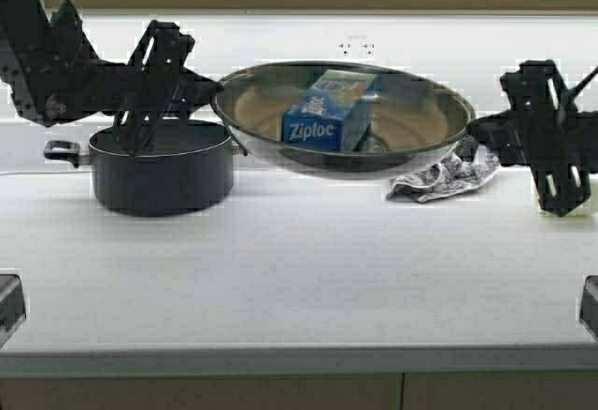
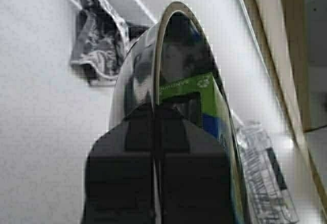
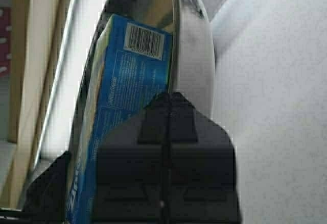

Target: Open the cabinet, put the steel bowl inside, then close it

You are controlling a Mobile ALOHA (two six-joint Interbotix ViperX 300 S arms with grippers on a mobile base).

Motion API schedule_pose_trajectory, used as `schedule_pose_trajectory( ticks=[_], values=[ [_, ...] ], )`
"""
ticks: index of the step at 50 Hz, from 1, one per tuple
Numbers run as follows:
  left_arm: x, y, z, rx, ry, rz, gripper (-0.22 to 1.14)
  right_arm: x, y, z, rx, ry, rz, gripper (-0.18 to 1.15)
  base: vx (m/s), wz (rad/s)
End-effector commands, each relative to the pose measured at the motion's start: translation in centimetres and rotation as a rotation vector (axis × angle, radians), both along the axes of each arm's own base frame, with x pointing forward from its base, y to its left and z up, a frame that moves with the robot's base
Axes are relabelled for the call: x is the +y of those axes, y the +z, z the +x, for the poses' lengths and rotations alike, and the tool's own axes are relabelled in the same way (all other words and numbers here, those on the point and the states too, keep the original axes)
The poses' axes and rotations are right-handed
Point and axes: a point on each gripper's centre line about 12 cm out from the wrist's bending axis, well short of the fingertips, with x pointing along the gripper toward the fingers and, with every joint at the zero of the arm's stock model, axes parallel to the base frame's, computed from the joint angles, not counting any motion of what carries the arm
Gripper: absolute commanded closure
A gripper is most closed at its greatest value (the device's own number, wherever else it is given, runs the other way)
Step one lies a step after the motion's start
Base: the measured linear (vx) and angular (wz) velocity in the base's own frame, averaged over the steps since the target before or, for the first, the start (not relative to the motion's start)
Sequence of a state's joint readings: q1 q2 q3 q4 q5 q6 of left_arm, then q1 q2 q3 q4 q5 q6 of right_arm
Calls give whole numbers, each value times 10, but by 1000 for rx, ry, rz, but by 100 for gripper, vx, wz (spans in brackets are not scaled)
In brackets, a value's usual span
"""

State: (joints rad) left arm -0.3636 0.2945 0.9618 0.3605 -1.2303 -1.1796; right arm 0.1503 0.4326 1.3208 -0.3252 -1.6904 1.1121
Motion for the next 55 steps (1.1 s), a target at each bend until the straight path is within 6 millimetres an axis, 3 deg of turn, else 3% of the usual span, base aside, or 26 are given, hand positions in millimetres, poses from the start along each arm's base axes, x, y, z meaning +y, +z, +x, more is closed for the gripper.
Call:
schedule_pose_trajectory(
  ticks=[1,14,44,55],
  values=[
    [-26,29,-13,-60,-83,-9,89,1,31,-12,-99,12,16,89,0,0],
    [-29,52,-25,-76,-98,1,89,-4,57,-33,-151,7,63,89,0,0],
    [-32,93,-50,-96,-123,-1,89,-7,73,-61,-163,18,130,89,0,0],
    [-39,106,-52,-110,-128,-13,89,-7,86,-61,-222,23,171,89,0,0]
  ],
)
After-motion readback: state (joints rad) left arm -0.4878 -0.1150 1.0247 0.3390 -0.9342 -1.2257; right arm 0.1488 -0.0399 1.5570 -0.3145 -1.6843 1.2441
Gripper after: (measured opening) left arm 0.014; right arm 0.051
